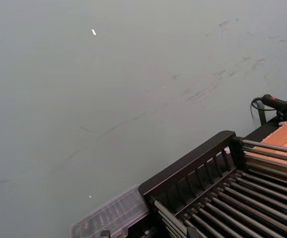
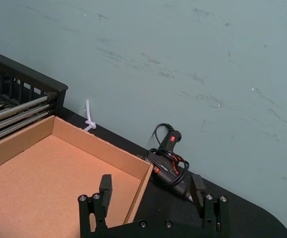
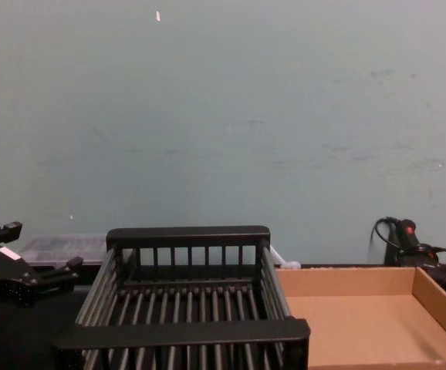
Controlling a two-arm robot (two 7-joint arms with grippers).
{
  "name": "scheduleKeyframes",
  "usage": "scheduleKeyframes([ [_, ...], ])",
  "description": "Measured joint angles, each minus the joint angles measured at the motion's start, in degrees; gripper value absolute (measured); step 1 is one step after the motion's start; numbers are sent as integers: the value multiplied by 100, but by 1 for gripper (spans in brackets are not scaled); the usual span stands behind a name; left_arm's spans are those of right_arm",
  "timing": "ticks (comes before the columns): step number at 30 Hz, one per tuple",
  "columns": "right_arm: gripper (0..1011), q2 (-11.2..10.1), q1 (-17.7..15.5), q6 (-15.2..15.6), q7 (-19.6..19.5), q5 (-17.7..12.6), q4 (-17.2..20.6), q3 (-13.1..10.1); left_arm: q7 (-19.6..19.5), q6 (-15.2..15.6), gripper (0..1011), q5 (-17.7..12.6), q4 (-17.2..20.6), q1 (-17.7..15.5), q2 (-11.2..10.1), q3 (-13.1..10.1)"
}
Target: Pick up the white tape and place it into the black box , Pick up the silver tape and place it into the brown box.
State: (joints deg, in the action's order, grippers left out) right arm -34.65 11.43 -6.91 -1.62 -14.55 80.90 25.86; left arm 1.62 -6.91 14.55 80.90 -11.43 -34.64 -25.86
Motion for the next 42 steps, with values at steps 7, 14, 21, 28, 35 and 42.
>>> scheduleKeyframes([
  [7, 1002, 0, 0, 0, 0, 0, 0, 0, 0, 0, 1001, 0, 0, 0, 0, 0],
  [14, 1003, 0, 0, 0, 0, 0, 0, 0, 0, 0, 1001, 0, 0, 0, 0, 0],
  [21, 1003, 0, 0, 0, 0, 0, 0, 0, 0, 0, 1001, 0, 0, 0, 0, 0],
  [28, 1003, 0, 0, 0, 0, 0, 0, 0, 0, 0, 1001, 0, 0, 0, 0, 0],
  [35, 1002, 0, 0, 0, 0, 0, 0, 0, 0, 0, 1001, 0, 0, 0, 0, 0],
  [42, 1002, 0, 0, 0, 0, 0, 0, 0, 0, 0, 1001, 0, 0, 0, 0, 0],
])
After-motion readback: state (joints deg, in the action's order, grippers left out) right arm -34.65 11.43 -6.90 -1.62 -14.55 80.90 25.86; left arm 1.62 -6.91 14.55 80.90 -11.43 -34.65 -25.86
